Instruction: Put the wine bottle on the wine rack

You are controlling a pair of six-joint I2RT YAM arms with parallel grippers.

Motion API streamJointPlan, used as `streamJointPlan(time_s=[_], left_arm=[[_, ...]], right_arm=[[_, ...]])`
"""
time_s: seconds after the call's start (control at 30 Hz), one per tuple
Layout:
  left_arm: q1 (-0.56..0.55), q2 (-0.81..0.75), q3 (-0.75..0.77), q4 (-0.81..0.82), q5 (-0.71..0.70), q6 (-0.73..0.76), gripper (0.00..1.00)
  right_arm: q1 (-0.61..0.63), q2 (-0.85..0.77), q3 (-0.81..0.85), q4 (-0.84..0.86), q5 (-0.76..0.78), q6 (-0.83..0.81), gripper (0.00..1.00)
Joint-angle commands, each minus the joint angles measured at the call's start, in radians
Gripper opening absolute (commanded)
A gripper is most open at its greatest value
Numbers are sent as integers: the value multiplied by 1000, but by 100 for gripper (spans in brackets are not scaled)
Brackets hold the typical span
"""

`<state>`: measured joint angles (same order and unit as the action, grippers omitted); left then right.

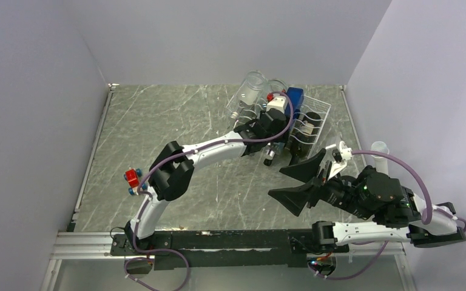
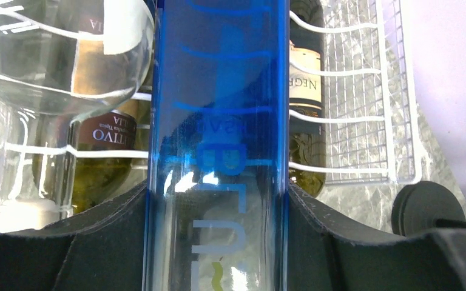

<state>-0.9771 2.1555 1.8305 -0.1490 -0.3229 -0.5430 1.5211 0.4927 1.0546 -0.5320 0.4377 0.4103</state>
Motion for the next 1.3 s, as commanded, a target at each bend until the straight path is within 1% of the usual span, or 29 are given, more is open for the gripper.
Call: streamJointPlan(time_s=[0.0,0.1,0.13,0.3,0.37,0.4,0.43,0.53,0.67,0.73,0.97,1.17,1.27], left_arm=[[18,-21,127,152,-51,0,1],[24,7,174,92,-44,5,2],[24,14,184,81,-42,8,5],[25,18,180,60,-4,8,12],[24,22,178,52,-3,6,18],[25,27,185,46,-8,7,24],[25,32,191,42,-12,7,34],[22,40,196,44,-33,24,49],[19,12,155,76,-58,41,76],[17,-6,129,97,-61,54,84],[17,-33,114,97,-68,79,99],[16,-150,36,87,-74,50,99],[14,-267,-70,95,-82,30,99]], right_arm=[[4,2,-13,3,-17,25,93],[4,6,-10,-1,-19,28,93],[4,5,-10,-2,-19,28,93],[4,2,-17,4,-15,30,93],[4,3,-16,4,-14,29,93],[3,5,-16,4,-14,29,93],[5,8,-15,4,-11,28,93],[5,15,-8,-10,-8,35,95],[5,12,-5,-22,5,45,96],[4,12,-3,-26,12,48,97],[4,19,24,-45,24,40,97],[4,23,63,-92,53,45,97],[5,36,95,-153,112,44,97]])
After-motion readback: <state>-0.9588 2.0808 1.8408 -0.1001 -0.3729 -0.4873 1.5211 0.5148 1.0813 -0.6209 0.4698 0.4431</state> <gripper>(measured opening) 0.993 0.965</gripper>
